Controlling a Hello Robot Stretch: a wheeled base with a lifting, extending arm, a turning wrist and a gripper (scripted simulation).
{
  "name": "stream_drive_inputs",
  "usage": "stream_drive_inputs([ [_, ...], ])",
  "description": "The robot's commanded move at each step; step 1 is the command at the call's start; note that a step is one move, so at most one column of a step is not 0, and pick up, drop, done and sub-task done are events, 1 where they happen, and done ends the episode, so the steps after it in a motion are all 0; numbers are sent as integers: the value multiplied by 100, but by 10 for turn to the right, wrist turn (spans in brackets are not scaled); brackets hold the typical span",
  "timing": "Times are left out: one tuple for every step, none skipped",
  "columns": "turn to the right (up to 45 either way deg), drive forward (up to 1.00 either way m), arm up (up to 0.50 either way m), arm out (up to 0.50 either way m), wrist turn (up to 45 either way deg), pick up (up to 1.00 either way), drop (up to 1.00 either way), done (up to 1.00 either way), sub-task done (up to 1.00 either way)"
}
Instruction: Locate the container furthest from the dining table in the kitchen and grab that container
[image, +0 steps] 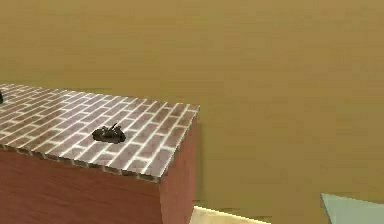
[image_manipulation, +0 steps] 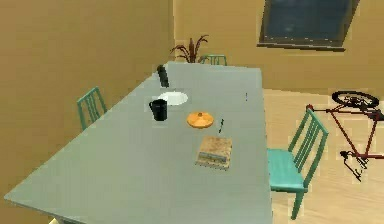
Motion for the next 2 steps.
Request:
stream_drive_inputs([
  [450, 0, 0, 0, 0, 0, 0, 0, 0],
  [-450, 0, 0, 0, 0, 0, 0, 0, 0],
])
